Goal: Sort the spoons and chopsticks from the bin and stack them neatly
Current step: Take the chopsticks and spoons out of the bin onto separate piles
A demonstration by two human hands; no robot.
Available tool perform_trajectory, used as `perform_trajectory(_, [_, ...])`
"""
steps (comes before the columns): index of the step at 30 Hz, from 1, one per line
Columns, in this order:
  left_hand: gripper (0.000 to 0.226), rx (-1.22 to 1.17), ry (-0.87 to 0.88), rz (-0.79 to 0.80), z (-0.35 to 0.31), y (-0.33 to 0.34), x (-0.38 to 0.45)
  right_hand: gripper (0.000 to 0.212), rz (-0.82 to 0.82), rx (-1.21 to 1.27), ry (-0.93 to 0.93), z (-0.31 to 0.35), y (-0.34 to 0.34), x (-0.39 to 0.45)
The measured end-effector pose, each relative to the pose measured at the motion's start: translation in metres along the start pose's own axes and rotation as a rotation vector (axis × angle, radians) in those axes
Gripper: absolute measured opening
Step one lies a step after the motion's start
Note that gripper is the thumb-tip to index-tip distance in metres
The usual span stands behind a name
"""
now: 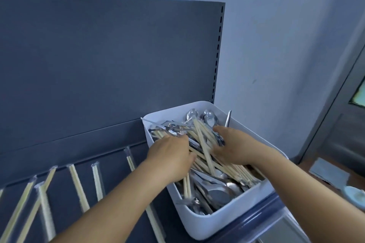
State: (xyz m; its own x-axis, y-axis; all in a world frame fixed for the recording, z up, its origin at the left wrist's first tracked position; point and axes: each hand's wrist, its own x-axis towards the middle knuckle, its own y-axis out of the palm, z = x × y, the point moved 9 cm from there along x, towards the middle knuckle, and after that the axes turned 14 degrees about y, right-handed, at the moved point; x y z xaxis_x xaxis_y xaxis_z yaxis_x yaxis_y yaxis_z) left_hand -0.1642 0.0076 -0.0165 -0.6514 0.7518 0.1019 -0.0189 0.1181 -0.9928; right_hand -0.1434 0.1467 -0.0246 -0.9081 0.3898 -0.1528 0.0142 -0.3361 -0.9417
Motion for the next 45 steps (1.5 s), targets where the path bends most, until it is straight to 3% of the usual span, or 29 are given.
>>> perform_trajectory(5, [0.038, -0.01, -0.069, 0.044, -0.01, 0.007, 0.006, 0.038, 0.071, -0.059, -0.176, 0.001, 0.001, 0.016])
perform_trajectory(11, [0.041, -0.041, -0.166, -0.026, -0.023, 0.004, 0.008, 0.032, 0.083, -0.04, -0.333, -0.002, -0.003, 0.027])
perform_trajectory(15, [0.042, -0.006, -0.263, -0.116, -0.012, -0.006, 0.012, 0.011, 0.085, -0.108, -0.368, -0.003, 0.0, 0.033])
perform_trajectory(21, [0.061, -0.053, -0.32, 0.027, 0.017, 0.004, 0.022, 0.039, 0.073, -0.053, -0.339, -0.001, 0.0, 0.042])
perform_trajectory(24, [0.046, -0.064, -0.285, 0.045, 0.019, 0.006, 0.028, 0.04, -0.077, 0.045, -0.312, -0.005, -0.02, 0.046])
perform_trajectory(27, [0.029, -0.057, -0.25, 0.019, 0.018, 0.005, 0.036, 0.055, -0.28, 0.058, -0.203, -0.022, -0.046, 0.052])
perform_trajectory(30, [0.033, -0.071, -0.212, 0.035, 0.017, 0.01, 0.04, 0.055, -0.215, 0.026, -0.114, -0.034, -0.044, 0.066])
perform_trajectory(33, [0.024, -0.114, -0.202, 0.03, 0.021, 0.014, 0.043, 0.059, -0.098, 0.008, -0.151, -0.032, -0.031, 0.069])
perform_trajectory(38, [0.004, -0.264, -0.231, -0.042, 0.025, 0.015, 0.041, 0.066, -0.12, 0.01, -0.221, -0.025, -0.03, 0.062])
perform_trajectory(42, [0.036, -0.427, -0.274, -0.048, 0.025, 0.018, 0.036, 0.067, -0.092, -0.068, -0.243, -0.015, -0.022, 0.053])
perform_trajectory(45, [0.048, -0.525, -0.393, -0.168, 0.032, 0.012, 0.028, 0.062, -0.101, -0.106, -0.21, -0.015, -0.017, 0.045])
